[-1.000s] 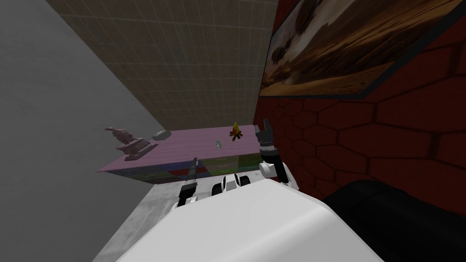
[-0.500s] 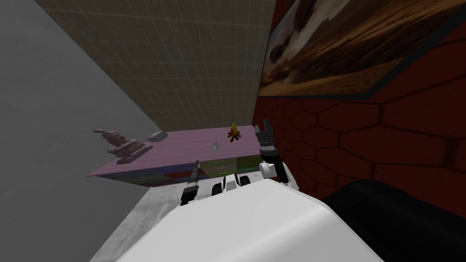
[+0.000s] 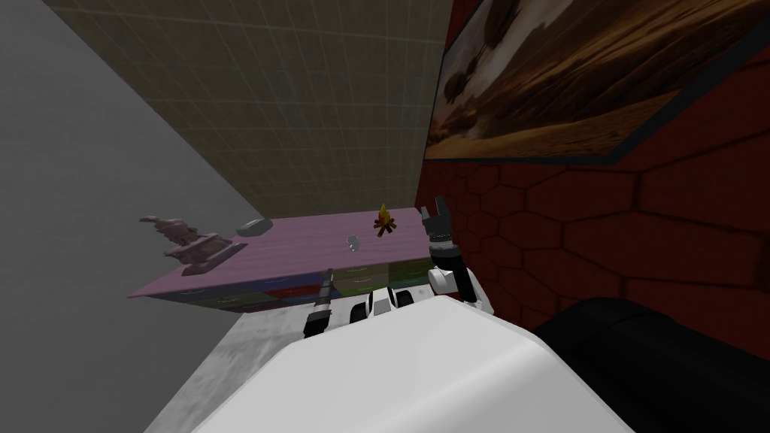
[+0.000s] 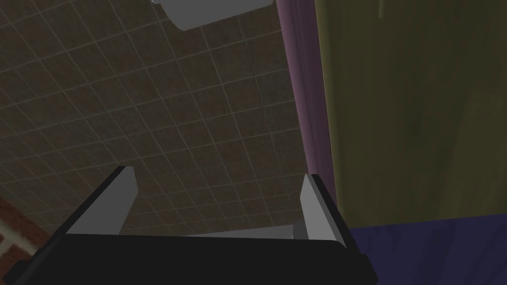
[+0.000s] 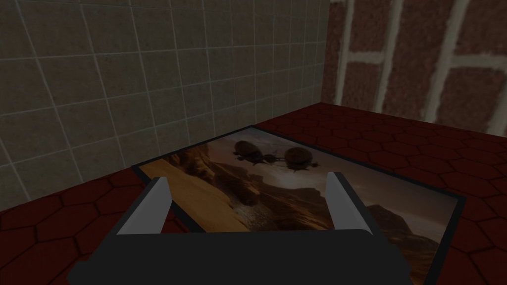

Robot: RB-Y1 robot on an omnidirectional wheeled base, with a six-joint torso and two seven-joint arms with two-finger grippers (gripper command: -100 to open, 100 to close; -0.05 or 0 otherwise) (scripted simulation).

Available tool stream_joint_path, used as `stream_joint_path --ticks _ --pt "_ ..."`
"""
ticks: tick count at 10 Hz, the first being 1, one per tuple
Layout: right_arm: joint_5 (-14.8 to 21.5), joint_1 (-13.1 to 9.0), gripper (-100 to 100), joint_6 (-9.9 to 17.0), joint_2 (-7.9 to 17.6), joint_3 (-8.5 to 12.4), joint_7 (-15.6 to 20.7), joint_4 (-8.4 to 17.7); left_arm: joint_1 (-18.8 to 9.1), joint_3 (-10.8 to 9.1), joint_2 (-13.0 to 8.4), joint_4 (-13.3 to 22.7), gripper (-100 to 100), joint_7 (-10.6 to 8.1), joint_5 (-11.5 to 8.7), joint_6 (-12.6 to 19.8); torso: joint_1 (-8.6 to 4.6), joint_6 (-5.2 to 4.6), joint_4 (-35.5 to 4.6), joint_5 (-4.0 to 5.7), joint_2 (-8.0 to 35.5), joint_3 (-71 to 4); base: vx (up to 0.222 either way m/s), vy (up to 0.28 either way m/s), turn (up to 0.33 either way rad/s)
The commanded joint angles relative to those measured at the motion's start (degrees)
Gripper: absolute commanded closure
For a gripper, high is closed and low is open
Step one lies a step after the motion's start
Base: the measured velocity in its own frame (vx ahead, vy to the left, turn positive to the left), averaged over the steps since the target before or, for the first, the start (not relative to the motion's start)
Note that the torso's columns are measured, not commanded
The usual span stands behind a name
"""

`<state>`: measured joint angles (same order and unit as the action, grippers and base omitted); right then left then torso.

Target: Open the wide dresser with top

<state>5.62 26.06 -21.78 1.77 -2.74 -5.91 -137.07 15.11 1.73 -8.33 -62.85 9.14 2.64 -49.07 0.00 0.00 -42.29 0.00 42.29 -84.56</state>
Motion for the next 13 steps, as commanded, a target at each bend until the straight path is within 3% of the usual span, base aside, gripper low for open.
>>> stream_joint_path --ticks 1,8,9,13 --pt "0.0 0.0 0 0.0 0.0 0.0 0.0 0.0 -0.6 0.24 0.3 4.0 -100 -0.12 0.3 -1.3 -0.10 0.00 0.0 0.03 -0.1 0.0 0.042 -0.062 -0.001" --pt "0.0 0.0 0 0.0 0.0 0.0 0.0 0.0 -3.0 0.85 2.1 15.1 -100 -0.19 1.0 -5.2 0.03 0.00 0.0 -0.01 0.0 0.0 0.031 -0.046 -0.010" --pt "0.0 0.0 0 0.0 0.0 0.0 0.0 0.0 -3.0 0.85 2.1 15.1 -100 -0.19 1.0 -5.2 -0.06 0.01 0.0 0.02 0.0 0.0 0.027 -0.044 0.000" --pt "0.0 0.0 0 0.0 0.0 0.0 0.0 0.0 -4.2 1.17 4.5 20.7 -100 -0.20 1.5 -7.2 -0.01 0.00 0.0 0.01 0.0 0.0 0.028 -0.047 -0.009"
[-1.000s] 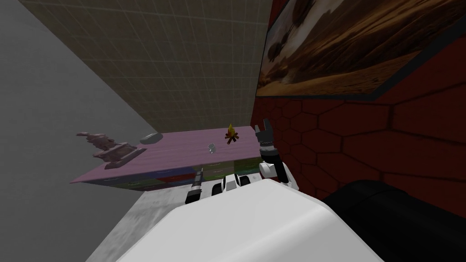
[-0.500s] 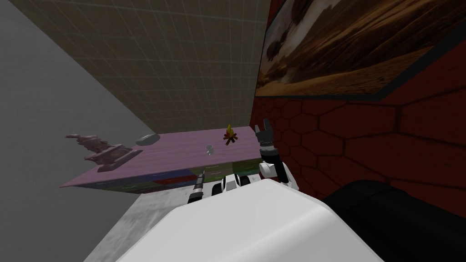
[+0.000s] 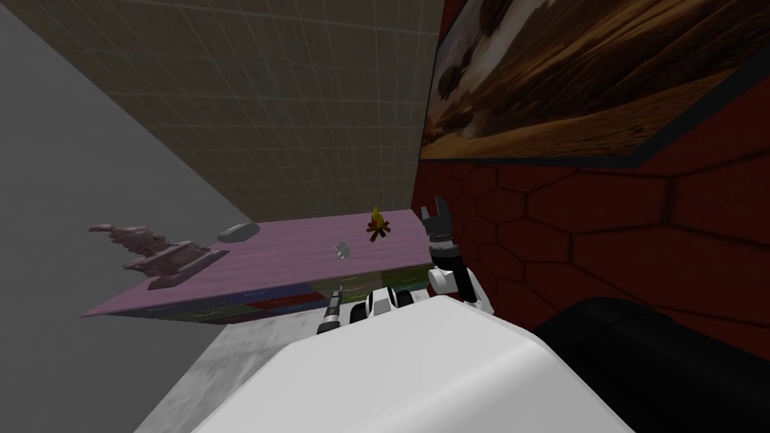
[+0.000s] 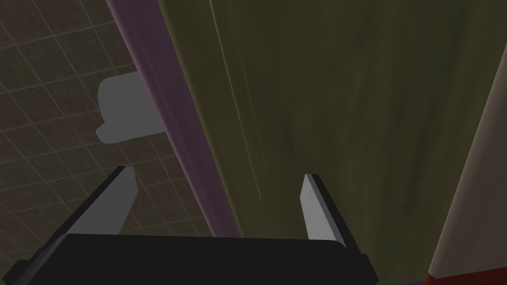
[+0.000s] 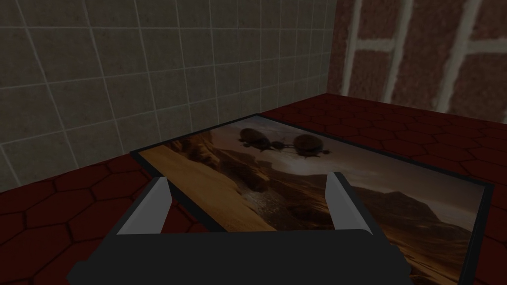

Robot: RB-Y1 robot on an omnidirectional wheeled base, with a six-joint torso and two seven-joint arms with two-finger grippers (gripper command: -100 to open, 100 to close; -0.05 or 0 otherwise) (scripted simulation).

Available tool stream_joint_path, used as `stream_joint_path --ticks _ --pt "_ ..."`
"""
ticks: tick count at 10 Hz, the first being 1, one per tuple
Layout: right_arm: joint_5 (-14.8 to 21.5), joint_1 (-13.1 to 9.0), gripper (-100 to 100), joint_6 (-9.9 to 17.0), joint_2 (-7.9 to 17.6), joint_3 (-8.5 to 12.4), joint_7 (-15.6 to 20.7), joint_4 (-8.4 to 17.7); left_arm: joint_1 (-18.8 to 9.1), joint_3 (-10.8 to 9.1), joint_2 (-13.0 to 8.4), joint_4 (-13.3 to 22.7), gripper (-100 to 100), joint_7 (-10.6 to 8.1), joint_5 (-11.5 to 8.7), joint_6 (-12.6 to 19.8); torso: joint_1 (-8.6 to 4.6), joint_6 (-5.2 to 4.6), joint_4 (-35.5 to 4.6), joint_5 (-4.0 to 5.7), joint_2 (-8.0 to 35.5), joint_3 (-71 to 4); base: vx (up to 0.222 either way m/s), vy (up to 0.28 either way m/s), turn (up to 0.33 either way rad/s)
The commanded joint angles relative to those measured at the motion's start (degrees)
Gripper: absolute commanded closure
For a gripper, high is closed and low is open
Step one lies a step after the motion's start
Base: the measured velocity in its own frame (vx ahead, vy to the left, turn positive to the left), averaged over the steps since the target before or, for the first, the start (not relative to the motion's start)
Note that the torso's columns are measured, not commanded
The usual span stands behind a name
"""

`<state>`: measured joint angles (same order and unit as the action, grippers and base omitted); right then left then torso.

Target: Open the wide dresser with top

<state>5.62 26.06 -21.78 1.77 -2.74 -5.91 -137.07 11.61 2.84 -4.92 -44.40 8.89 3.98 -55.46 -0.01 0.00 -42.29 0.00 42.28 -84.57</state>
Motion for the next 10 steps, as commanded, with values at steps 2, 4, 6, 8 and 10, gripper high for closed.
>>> stream_joint_path --ticks 2,4,6,8,10 --pt "0.0 0.0 0 0.0 0.0 0.0 0.0 0.0 -1.0 0.15 2.3 3.6 -100 0.04 0.2 -1.4 0.04 0.01 0.0 -0.01 0.0 0.0 0.012 -0.023 0.003" --pt "0.0 0.0 0 0.0 0.0 0.0 0.0 0.0 -1.9 -0.03 2.0 2.0 -100 -0.17 0.1 1.0 0.10 0.01 0.0 -0.03 0.1 0.0 0.003 0.001 -0.004" --pt "0.0 0.0 0 0.0 0.0 0.0 0.0 0.0 -1.9 -0.06 2.0 2.7 -100 -0.14 0.1 0.3 0.02 0.00 0.0 -0.01 0.0 0.0 0.002 0.003 -0.008" --pt "0.0 0.0 0 0.0 0.0 0.0 0.0 0.0 -2.0 0.08 1.7 1.9 100 -0.45 0.2 1.1 -0.01 0.01 0.0 0.00 0.0 0.0 -0.063 0.008 0.011" --pt "0.0 0.0 0 0.0 0.0 0.0 0.0 0.0 -1.9 0.23 1.5 1.2 100 -0.74 0.3 1.8 -0.24 0.07 -0.5 0.30 0.9 0.4 -0.179 0.004 0.019"
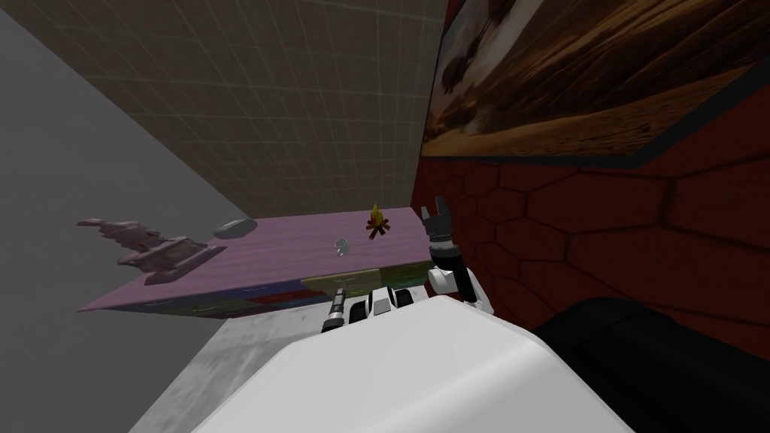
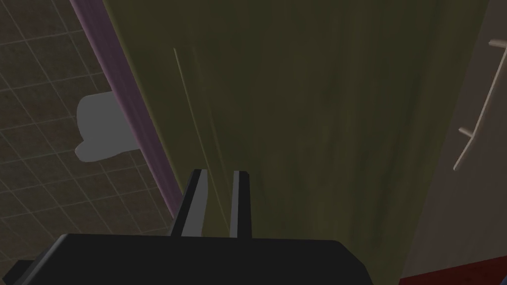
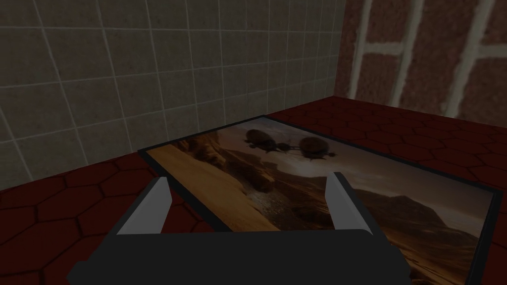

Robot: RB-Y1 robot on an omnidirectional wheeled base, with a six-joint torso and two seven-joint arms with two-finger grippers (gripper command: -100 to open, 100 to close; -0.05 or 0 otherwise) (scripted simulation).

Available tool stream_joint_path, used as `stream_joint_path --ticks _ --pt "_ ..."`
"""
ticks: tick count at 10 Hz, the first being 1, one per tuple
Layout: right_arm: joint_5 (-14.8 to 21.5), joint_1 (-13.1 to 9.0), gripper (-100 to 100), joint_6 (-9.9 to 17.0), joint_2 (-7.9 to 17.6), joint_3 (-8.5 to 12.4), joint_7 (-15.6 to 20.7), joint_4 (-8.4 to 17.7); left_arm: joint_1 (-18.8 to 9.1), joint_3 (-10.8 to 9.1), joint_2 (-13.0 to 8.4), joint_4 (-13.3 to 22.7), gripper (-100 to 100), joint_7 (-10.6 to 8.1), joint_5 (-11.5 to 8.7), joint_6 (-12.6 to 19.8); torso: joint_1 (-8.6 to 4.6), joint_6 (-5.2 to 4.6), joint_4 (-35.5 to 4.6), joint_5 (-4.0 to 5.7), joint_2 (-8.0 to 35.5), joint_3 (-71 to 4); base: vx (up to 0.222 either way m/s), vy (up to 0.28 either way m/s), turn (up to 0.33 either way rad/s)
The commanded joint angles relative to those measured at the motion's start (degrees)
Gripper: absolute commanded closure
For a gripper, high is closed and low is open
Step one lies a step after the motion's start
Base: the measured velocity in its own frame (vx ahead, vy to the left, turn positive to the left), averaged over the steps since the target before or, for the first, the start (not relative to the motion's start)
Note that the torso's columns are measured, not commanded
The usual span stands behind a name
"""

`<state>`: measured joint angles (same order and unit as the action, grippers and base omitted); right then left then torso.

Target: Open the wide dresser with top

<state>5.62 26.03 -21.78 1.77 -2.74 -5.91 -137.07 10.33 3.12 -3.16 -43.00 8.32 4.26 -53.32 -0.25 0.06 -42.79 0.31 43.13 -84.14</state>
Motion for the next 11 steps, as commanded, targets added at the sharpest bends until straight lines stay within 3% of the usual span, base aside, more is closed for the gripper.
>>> stream_joint_path --ticks 1,3,8,11 --pt "0.0 0.0 0 0.0 0.0 0.0 0.0 0.0 -0.7 0.05 -0.4 -0.7 100 -0.37 0.0 0.1 -0.09 0.00 0.0 0.01 -0.1 -0.1 -0.211 -0.017 0.035" --pt "0.0 0.0 0 0.0 0.0 0.0 0.0 0.0 -0.5 -0.09 -0.4 0.1 100 -0.33 0.0 0.8 -0.19 -0.14 0.0 -0.03 -0.2 -0.2 -0.169 -0.007 0.030" --pt "0.0 0.0 0 0.0 0.0 0.0 0.0 0.0 1.1 0.80 -1.1 -2.9 100 -1.19 0.5 0.0 -0.13 -0.15 0.0 -0.03 -0.3 -0.2 -0.169 0.013 0.017" --pt "0.0 0.0 0 0.0 0.0 0.0 0.0 0.0 1.1 0.80 -1.1 -2.9 100 -1.19 0.5 0.0 -0.15 -0.06 0.0 0.09 -0.7 -0.4 -0.034 0.008 -0.005"
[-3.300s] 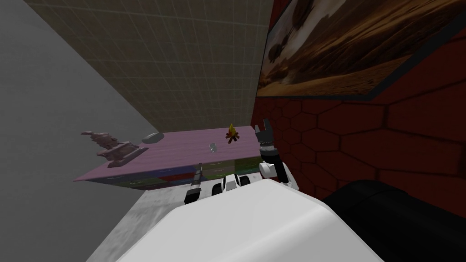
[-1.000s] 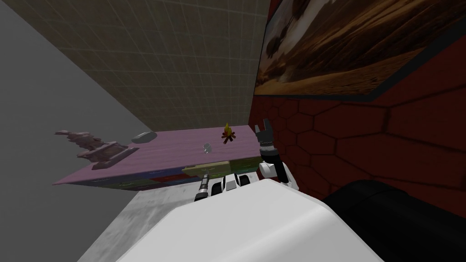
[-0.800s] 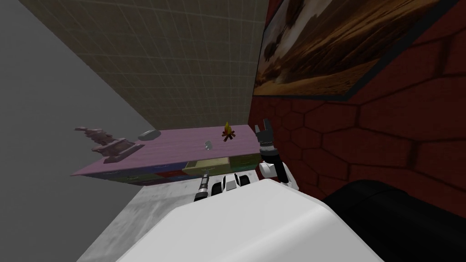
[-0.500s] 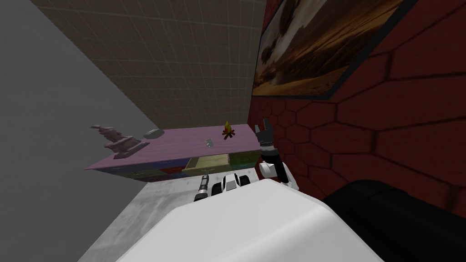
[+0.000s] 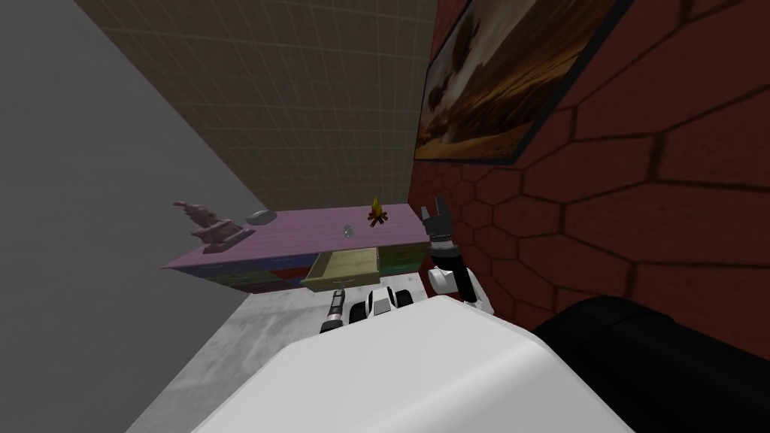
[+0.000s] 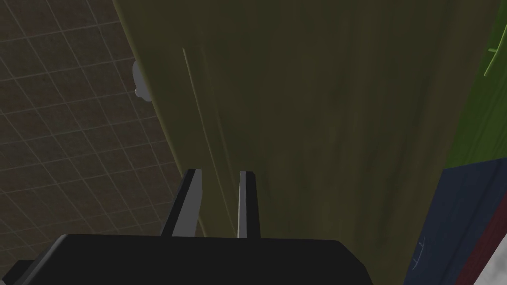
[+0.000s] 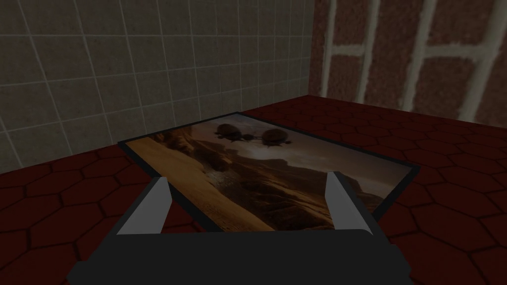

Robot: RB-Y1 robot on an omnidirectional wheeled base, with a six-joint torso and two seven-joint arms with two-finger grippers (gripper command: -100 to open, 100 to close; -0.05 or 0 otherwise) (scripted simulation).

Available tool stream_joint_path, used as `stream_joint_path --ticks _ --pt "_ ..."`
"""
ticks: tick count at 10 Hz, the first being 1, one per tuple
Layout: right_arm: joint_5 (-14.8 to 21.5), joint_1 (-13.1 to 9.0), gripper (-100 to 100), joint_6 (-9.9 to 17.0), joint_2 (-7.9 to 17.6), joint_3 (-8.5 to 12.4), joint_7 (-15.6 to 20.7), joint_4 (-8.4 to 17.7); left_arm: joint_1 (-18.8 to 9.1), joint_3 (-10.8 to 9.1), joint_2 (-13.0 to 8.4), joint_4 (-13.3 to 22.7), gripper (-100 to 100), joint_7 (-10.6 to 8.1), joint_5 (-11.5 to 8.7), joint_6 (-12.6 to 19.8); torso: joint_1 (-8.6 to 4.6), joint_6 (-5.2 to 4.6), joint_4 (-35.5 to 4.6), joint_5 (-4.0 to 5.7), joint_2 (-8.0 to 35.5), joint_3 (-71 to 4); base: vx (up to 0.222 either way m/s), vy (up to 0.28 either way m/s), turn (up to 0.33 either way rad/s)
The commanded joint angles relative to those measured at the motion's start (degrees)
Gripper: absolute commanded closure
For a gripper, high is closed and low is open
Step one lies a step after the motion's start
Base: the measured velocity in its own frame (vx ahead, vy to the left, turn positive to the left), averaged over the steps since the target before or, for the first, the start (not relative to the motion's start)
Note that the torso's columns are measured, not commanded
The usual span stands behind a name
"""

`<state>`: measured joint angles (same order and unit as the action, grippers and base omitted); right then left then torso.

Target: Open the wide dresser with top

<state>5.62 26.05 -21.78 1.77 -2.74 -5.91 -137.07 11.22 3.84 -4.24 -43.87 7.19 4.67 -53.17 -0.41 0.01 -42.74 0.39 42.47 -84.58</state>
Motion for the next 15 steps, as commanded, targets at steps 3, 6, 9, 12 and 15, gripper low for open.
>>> stream_joint_path --ticks 3,6,9,12,15 --pt "0.0 0.0 0 0.0 0.0 0.0 0.0 0.0 1.6 0.42 -0.4 -2.0 100 -0.39 0.2 -0.4 0.18 0.04 0.1 -0.17 0.5 0.3 -0.098 0.006 0.016" --pt "0.0 0.0 0 0.0 0.0 0.0 0.0 0.0 1.0 0.36 -1.1 -2.1 -100 -1.14 0.1 1.4 0.07 -0.03 0.0 -0.06 0.1 0.1 -0.127 0.002 0.011" --pt "0.0 0.0 0 0.0 0.0 0.0 0.0 0.0 -0.5 0.21 -2.0 -4.7 -100 -2.37 0.0 5.3 0.37 0.00 0.5 -0.38 -0.3 -0.1 -0.070 -0.021 -0.005" --pt "0.0 0.0 0 0.0 0.0 0.0 0.0 0.0 -2.0 0.06 -2.9 -7.3 -100 -3.59 -0.2 9.2 0.44 0.00 0.4 -0.40 -0.2 0.0 -0.069 -0.020 -0.004" --pt "0.0 0.0 0 0.0 0.0 0.0 0.0 0.0 -3.5 -0.09 -3.9 -9.9 -100 -4.82 -0.4 13.2 0.42 0.00 0.4 -0.39 -0.2 0.0 -0.073 -0.015 -0.004"
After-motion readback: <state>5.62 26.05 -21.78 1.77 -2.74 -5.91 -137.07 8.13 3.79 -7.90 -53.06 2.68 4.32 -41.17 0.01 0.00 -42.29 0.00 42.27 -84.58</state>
